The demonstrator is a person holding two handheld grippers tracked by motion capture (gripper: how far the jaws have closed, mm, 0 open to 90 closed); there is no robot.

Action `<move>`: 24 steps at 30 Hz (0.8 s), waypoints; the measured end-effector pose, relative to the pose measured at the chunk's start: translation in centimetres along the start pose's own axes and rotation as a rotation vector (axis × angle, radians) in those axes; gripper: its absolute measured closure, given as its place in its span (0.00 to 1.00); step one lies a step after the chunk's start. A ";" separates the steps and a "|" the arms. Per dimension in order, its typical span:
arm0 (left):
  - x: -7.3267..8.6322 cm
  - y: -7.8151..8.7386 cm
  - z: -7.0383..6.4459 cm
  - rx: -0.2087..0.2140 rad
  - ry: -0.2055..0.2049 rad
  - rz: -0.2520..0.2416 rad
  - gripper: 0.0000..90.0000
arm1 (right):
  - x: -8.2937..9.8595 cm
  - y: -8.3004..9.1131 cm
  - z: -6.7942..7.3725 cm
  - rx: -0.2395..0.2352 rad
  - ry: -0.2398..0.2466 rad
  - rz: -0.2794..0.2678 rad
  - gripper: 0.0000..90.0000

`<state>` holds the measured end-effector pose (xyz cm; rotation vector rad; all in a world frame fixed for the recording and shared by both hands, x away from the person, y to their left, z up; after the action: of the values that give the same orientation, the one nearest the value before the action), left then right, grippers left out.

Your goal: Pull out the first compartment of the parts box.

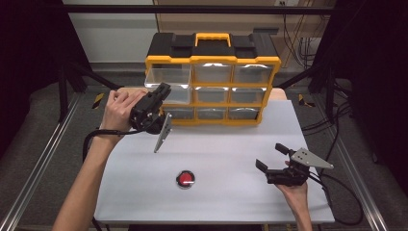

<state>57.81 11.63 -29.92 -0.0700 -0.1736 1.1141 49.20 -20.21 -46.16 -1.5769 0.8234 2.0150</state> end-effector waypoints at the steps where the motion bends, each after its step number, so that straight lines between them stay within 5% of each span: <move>1: 0.0 0.0 0.0 0.001 0.001 0.000 0.88 | 0.0 0.0 0.0 0.000 0.001 -0.001 0.00; 24: -0.3 0.8 -0.2 -0.002 0.010 -0.006 0.87 | -0.1 0.0 0.0 0.000 0.000 0.002 0.00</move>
<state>57.05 11.72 -30.30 -0.0767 -0.1660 1.1072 49.15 -20.21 -46.09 -1.5767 0.8253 2.0158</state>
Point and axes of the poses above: each handheld gripper's, and its own axes: y roughly backward along the jaws, x roughly out of its underside, z roughly to its left, the point moved 9 cm from there along -y, roughly forward along the jaws, and after that the axes turned 7 degrees about -x, right-handed, at the moved point
